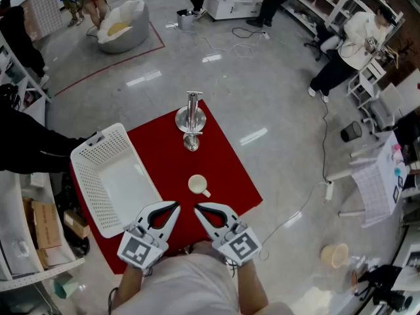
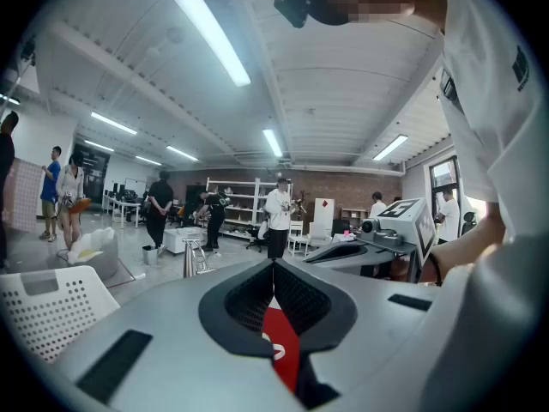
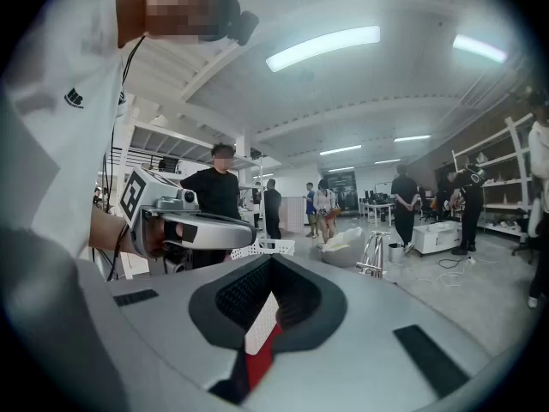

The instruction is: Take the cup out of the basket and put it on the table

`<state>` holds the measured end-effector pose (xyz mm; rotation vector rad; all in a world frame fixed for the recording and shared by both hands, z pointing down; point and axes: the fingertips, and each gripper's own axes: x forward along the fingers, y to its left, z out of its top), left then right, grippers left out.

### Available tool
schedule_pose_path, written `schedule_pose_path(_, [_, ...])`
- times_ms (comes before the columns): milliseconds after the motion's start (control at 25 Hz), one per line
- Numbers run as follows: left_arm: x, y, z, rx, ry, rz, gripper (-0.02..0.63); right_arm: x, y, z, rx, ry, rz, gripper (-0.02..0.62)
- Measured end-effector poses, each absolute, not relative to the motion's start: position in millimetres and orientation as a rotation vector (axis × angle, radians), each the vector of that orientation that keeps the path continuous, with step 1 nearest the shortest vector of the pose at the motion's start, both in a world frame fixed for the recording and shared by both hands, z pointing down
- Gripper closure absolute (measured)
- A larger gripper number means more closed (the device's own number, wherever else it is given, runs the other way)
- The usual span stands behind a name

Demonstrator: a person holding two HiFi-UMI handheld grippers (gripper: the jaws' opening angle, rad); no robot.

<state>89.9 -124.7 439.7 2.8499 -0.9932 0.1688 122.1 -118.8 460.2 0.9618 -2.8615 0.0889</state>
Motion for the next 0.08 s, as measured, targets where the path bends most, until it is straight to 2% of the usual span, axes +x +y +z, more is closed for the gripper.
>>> schedule_pose_path(80, [89.9,-122.8,439.8,2.850,-0.994,0.173,0.595,122.7,-116.8,460.7,0.957,-2.855,0.090,0.589])
